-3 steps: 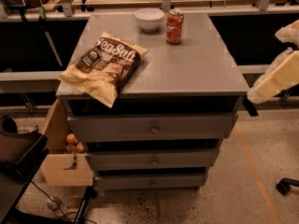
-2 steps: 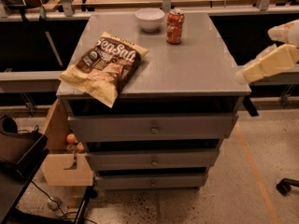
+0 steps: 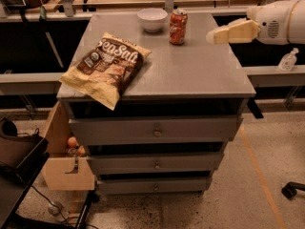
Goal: Pick coke can
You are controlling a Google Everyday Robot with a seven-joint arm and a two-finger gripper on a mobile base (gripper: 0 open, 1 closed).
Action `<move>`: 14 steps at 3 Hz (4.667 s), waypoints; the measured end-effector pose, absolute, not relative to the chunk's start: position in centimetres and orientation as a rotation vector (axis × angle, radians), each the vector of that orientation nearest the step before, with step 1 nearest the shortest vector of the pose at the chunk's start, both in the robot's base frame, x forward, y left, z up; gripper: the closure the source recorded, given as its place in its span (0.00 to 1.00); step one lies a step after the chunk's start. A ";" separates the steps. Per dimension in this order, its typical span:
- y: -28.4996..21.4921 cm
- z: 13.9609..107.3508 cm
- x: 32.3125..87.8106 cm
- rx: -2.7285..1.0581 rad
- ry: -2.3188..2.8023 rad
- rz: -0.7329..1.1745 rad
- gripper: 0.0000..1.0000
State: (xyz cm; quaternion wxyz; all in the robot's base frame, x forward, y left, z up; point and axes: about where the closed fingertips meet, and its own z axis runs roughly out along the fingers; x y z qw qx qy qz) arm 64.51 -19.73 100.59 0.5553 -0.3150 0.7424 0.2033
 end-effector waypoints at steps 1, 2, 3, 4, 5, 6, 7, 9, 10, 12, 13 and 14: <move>-20.8 101.6 65.9 -0.681 1.724 0.428 0.00; -20.7 101.6 65.9 -0.682 1.724 0.429 0.00; -18.8 100.8 68.4 -0.664 1.713 0.434 0.00; -16.4 99.5 73.1 -0.654 1.681 0.426 0.00; -14.9 98.3 76.8 -0.644 1.650 0.439 0.00; -13.8 95.8 81.4 -0.641 1.640 0.443 0.00; -12.9 93.8 83.8 -0.629 1.640 0.461 0.00; -10.5 91.6 88.7 -0.554 1.592 0.582 0.00; -9.8 91.9 90.6 -0.497 1.557 0.624 0.19; -9.3 91.9 90.7 -0.502 1.556 0.628 0.64; -8.8 91.8 90.7 -0.506 1.556 0.634 0.96; -8.6 91.7 90.8 -0.507 1.556 0.636 1.00</move>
Offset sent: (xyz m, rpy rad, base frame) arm 0.0137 -0.0098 0.0091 0.0142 -0.0415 -0.0601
